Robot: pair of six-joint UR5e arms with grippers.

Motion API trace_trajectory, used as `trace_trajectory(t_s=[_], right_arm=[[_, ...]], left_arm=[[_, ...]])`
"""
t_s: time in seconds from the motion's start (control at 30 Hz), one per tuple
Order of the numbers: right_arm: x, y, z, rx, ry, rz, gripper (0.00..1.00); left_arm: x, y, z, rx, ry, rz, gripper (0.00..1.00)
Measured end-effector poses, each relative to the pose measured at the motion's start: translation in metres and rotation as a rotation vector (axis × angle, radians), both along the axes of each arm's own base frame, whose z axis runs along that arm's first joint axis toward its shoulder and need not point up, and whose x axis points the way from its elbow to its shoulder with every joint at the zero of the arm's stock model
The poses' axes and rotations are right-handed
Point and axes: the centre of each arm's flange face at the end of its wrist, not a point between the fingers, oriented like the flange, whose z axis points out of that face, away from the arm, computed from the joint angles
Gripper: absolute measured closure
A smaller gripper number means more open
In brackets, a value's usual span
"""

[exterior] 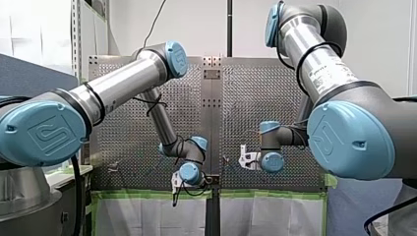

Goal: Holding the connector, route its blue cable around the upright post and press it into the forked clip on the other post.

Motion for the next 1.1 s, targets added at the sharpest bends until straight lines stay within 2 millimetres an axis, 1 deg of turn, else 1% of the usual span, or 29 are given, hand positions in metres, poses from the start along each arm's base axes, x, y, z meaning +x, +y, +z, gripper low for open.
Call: trace_trajectory(t_s=[0.27, 0.7, 0.9, 1.03, 1.1], right_arm=[[-0.001, -0.001, 0.000, 0.000, -0.004, 0.004, 1.00], [0.005, -0.005, 0.002, 0.028, -0.044, 0.085, 1.00], [0.003, -0.012, 0.004, 0.055, -0.097, 0.115, 1.00], [0.000, -0.017, 0.003, 0.074, -0.132, 0.134, 1.00], [0.000, -0.021, 0.000, 0.086, -0.137, 0.145, 1.00]], left_arm=[[0.006, -0.009, 0.003, -0.115, -0.037, -0.012, 0.00], [0.014, -0.015, 0.012, -0.249, -0.129, 0.097, 0.00], [0.011, -0.022, 0.016, -0.305, -0.178, 0.138, 0.00], [0.004, -0.031, 0.018, -0.317, -0.204, 0.153, 0.00], [-0.001, -0.036, 0.019, -0.318, -0.209, 0.155, 0.00]])
